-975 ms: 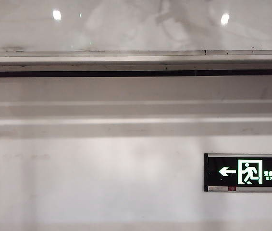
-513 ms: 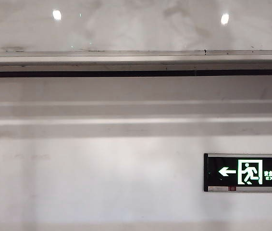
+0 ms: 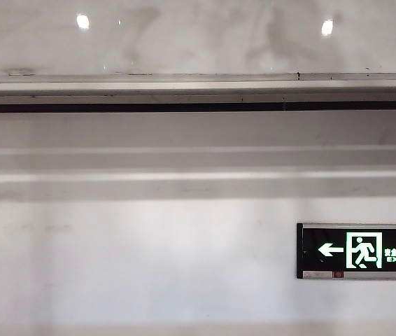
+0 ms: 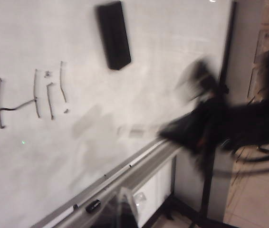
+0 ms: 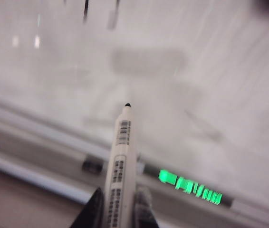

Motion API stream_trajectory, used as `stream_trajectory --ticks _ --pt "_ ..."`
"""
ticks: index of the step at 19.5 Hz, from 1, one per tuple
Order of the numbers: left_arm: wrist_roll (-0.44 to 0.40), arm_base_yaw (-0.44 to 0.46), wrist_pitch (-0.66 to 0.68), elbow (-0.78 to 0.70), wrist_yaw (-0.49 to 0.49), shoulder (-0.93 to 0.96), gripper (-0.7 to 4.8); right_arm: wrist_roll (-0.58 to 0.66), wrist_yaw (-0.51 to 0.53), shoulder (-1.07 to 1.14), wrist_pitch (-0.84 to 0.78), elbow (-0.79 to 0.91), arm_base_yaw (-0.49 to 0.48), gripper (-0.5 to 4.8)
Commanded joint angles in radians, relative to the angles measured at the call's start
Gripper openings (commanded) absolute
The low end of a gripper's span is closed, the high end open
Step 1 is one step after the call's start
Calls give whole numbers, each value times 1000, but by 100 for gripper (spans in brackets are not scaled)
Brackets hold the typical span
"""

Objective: Take a marker from the whiteboard tray, write "Hi!" on the whiteboard, and then put the marker back vertically into the whiteboard tray.

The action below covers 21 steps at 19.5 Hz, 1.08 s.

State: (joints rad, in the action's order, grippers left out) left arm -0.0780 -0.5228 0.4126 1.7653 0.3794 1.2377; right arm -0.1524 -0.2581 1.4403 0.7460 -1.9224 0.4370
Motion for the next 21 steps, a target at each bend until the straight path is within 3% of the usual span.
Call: stream_trajectory --ticks 1,7,16,21 --pt "0 2 -7 3 2 -2 -6 63 25 -1 -57 117 0 -1" --pt "0 2 -7 3 0 -2 -6 144 55 -10 -275 389 -8 -1" --pt "-1 2 -10 3 -1 -2 -6 187 104 -119 -846 828 -49 -1" --pt "-1 2 -10 3 -1 -2 -6 228 107 -101 -937 885 -91 -1"
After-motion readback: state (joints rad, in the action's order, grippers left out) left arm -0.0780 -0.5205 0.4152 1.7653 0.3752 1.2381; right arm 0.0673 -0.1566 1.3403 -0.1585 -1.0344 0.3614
